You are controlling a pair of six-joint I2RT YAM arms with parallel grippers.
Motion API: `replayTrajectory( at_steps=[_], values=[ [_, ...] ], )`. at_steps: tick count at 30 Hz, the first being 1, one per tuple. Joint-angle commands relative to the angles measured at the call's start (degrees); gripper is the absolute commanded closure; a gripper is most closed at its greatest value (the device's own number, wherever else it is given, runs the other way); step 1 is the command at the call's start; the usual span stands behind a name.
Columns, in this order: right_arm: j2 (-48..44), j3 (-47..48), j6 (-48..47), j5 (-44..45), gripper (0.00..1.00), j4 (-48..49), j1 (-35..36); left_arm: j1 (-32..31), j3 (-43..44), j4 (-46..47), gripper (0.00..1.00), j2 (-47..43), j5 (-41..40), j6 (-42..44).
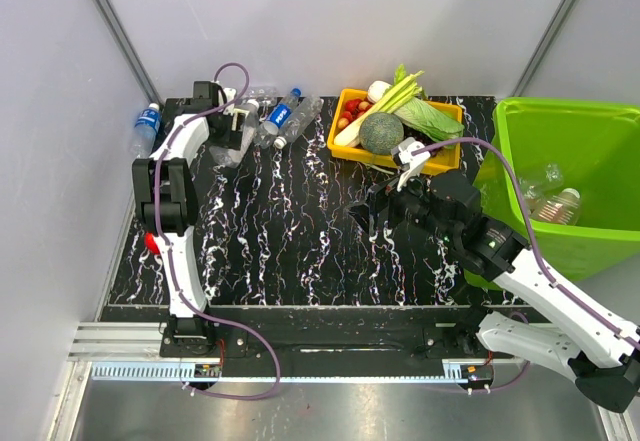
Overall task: Put the plastic bottles in the bin
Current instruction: Pick up the plastic bottle at the center of the board.
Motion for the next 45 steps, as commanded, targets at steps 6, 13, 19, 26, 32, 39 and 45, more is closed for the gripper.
replayTrajectory(
  at_steps=[6,13,19,26,32,39,45],
  values=[
    [-2.92,1.91,2.81,-0.62,0.05,0.54,0.36,0.25,-4.37,-1.27,0.51,-9.00,-1.26,-8.65],
    [-6.52,0.51,4.57,0.35,0.05,0.63,0.45,0.25,-12.71,-2.33,0.55,-20.52,1.03,-16.65],
    [-9.15,-1.86,8.34,1.41,0.06,-0.08,0.45,-3.52,-20.36,-1.80,0.60,-31.32,6.11,-19.12],
    [-8.90,-2.05,10.89,2.27,0.07,-0.42,0.45,-9.58,-30.03,1.71,0.63,-44.51,10.43,-21.15],
    [-6.70,-1.51,15.37,4.66,0.10,4.65,0.45,-13.28,-36.18,2.41,0.66,-56.02,17.63,-20.44],
    [0.76,0.94,19.15,8.70,0.12,10.20,0.45,-13.98,-48.92,11.64,0.66,-68.15,35.02,-22.02],
    [6.30,1.04,25.21,7.82,0.13,21.35,0.45,-14.34,-56.92,17.09,0.67,-75.10,43.47,-22.11]
  ],
)
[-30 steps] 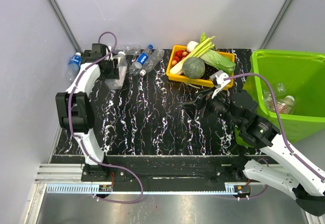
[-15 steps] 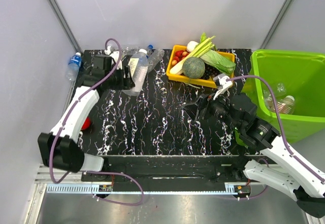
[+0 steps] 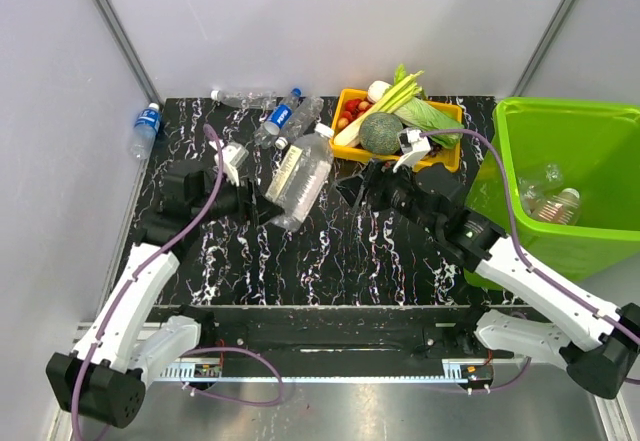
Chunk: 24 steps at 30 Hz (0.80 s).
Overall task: Put the plastic bottles in the bin
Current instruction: Pick up the plastic bottle at the center of the board.
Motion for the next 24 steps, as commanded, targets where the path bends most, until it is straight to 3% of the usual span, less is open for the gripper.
replayTrajectory(
  at_steps=[1,7,24],
  values=[
    [2.46,2.33,6.03,0.83,0.13,13.51,0.45,-0.65,-4.12,8.61,0.67,-4.71,10.39,-0.02],
    [8.34,2.67,8.85,4.15,0.14,20.12,0.45,-4.16,-6.42,10.02,0.69,-7.70,10.74,-0.36],
    [13.36,6.89,11.49,13.22,0.09,19.52,0.45,-6.63,-6.86,10.29,0.67,-9.90,9.78,-0.36]
  ],
)
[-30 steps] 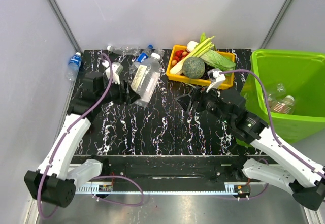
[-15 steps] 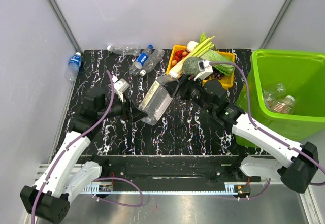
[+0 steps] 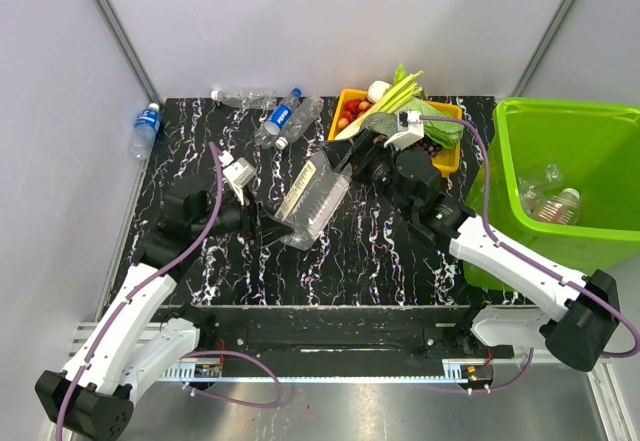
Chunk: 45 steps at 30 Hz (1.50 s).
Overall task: Put the plastic bottles in the bin
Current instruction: Pick up the plastic bottle at the center of the board, then place the plastic bottle in the trash bin.
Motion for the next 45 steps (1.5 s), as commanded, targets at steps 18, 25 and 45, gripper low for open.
replayTrajectory(
  at_steps=[18,25,45],
  values=[
    [1.74,3.75,-10.44,-0.60,0.69,7.56,0.15,-0.12,0.34,1.48,0.30,-1.90,-6.41,1.21],
    [2.27,7.43,-17.63,2.73,0.84,6.24,-0.03,-0.12,0.25,1.48,0.06,-1.91,-10.54,0.42],
    [-4.84,23.35,-73.35,40.00,0.96,5.53,-6.26,-0.12,0.95,-1.07,0.01,-3.05,-15.56,0.86]
  ],
)
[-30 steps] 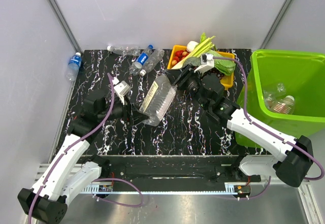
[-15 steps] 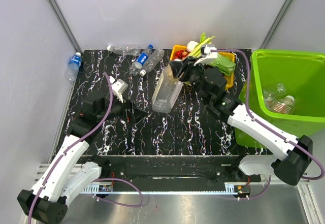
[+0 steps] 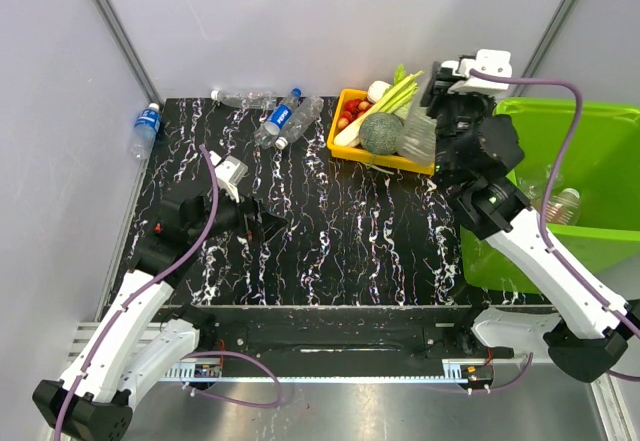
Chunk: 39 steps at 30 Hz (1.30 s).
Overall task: Put the plastic bottles in the bin
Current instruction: Place the plastic bottle in the trash bin.
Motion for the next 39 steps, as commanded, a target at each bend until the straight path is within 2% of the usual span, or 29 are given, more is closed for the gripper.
replayTrajectory(
  at_steps=[1,7,12,14,15,18,20,23,25,29,33,39],
  values=[
    [-2.95,2.52,-18.31,11.70,0.96,4.93,-3.03,0.19,1.02,1.27,0.01,-0.31,-1.37,-0.10],
    [-6.73,1.47,-29.64,14.43,0.93,6.24,-5.94,0.28,0.75,1.10,0.01,-0.67,-2.51,-0.19],
    [-9.10,-1.86,-36.68,16.63,0.94,7.04,-10.07,0.27,1.02,0.66,0.01,-0.23,-3.31,-0.28],
    [-10.42,-4.32,-38.97,15.67,0.91,7.39,-12.08,0.19,1.02,0.66,0.01,-0.05,-2.87,-0.36],
    [-10.86,-5.38,-38.90,15.40,0.91,7.74,-13.31,0.19,1.19,0.74,0.01,0.12,-2.78,-0.36],
    [-11.13,-4.87,-35.57,13.83,1.00,8.18,-16.48,0.19,1.02,0.40,0.01,0.39,-2.96,-0.36],
    [-10.43,-2.85,-31.79,9.71,1.00,7.05,-16.84,0.19,0.75,0.39,0.01,0.04,-3.04,-0.45],
    [-7.45,3.90,-19.95,1.81,1.00,-3.21,-16.84,0.19,1.02,0.57,0.01,-0.14,-3.48,-0.54],
    [-5.86,6.81,-15.01,-2.78,1.00,-6.75,-16.84,0.19,1.10,0.66,0.01,-0.05,-3.83,-0.45],
    [-3.75,9.55,-10.16,-6.57,1.00,-7.20,-16.84,0.19,0.93,0.57,0.01,-0.14,-4.18,-0.36],
    [-1.64,15.25,-11.72,-7.28,1.00,-7.46,-16.84,0.19,0.93,0.48,0.01,-0.05,-4.45,-0.19],
    [2.66,24.57,-25.77,-4.03,1.00,-3.69,-16.75,0.19,1.10,0.39,0.01,-0.05,-4.10,-0.19]
  ],
)
